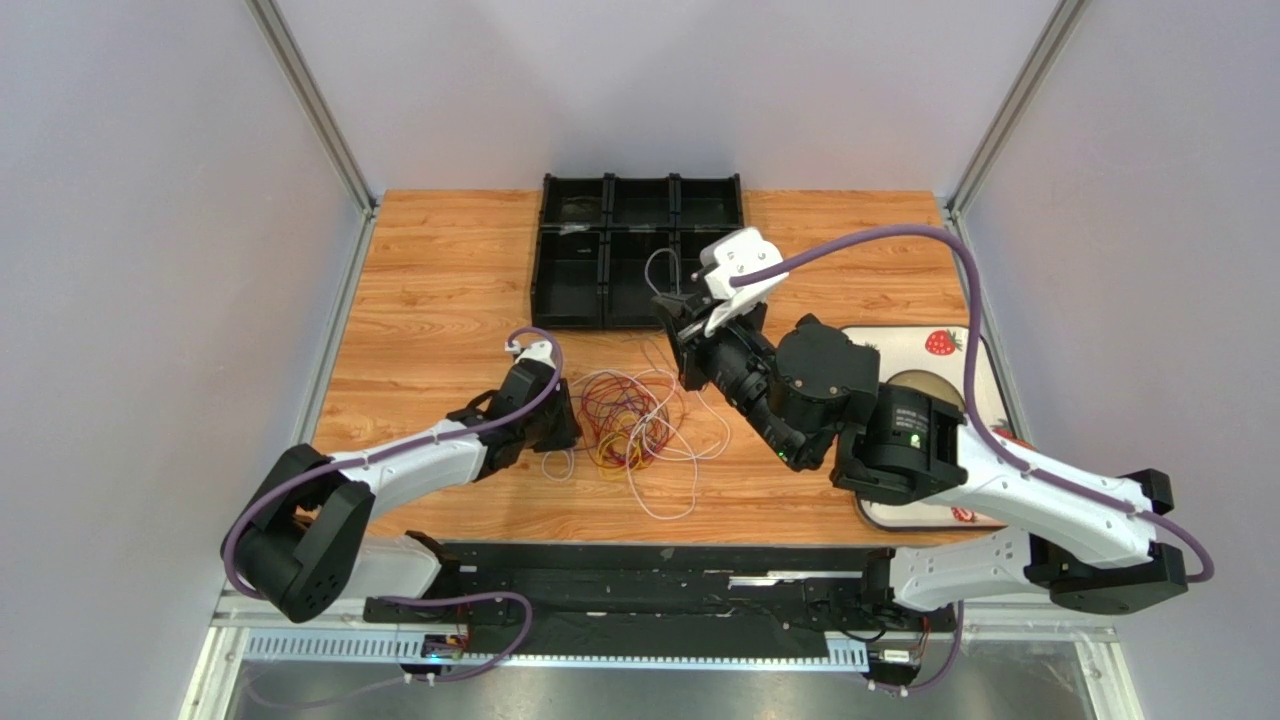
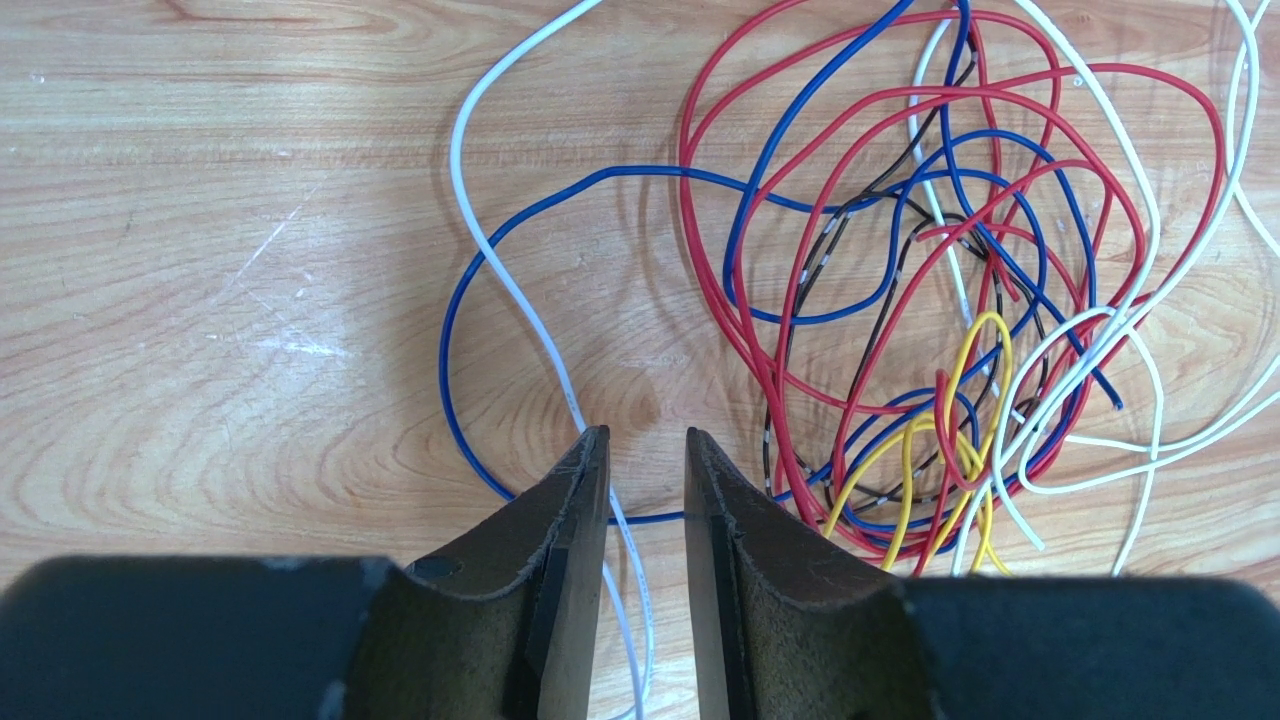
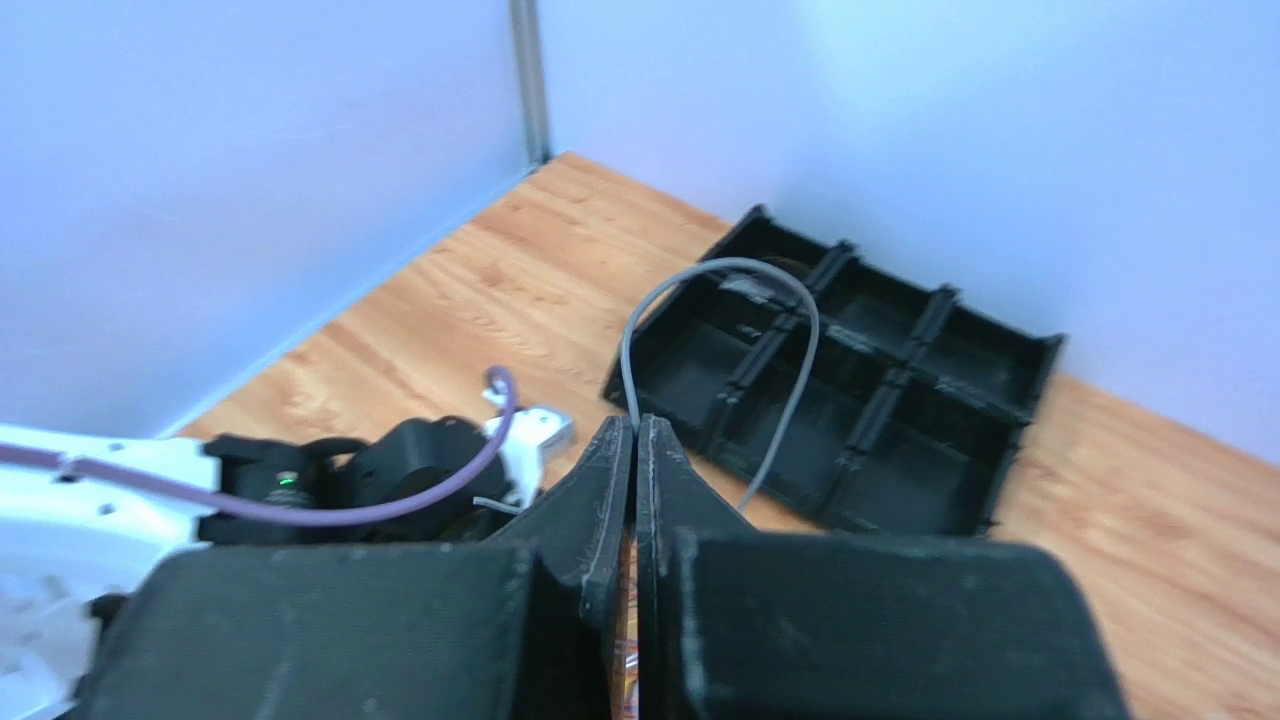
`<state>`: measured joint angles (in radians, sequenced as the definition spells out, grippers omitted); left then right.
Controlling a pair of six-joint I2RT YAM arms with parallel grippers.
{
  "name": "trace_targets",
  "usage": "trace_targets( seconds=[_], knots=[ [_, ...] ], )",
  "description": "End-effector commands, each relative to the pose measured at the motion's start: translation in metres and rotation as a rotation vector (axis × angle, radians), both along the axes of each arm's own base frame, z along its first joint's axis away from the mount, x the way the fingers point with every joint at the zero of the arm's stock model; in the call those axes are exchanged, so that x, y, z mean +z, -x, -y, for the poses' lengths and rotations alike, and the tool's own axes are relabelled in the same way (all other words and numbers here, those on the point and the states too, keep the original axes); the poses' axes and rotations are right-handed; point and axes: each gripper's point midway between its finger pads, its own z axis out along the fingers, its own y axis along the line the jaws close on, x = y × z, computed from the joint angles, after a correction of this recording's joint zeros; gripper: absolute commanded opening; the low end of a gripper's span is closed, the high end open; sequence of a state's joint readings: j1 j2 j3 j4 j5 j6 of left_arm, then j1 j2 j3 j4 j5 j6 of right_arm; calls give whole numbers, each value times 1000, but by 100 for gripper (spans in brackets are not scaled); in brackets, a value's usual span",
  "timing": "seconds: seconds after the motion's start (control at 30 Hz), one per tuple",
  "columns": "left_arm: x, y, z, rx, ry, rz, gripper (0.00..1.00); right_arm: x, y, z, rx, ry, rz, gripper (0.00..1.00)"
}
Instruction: Untangle the cables
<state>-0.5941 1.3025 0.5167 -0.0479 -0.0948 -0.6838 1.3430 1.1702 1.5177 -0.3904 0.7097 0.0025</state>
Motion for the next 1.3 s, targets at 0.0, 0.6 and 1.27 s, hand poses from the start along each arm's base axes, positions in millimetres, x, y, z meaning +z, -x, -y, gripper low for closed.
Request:
trace_targets(
  seconds=[0.0, 0.6, 1.27],
  knots=[
    [15, -10, 9, -3, 38, 46, 34, 46, -19, 22, -144, 21, 160, 0],
    [47, 1, 8, -28, 189, 236, 79, -55, -164, -8, -303, 52, 11, 0],
    [78, 26, -17, 21, 355, 487, 76, -38, -323, -54, -308, 66, 158, 0]
  ],
)
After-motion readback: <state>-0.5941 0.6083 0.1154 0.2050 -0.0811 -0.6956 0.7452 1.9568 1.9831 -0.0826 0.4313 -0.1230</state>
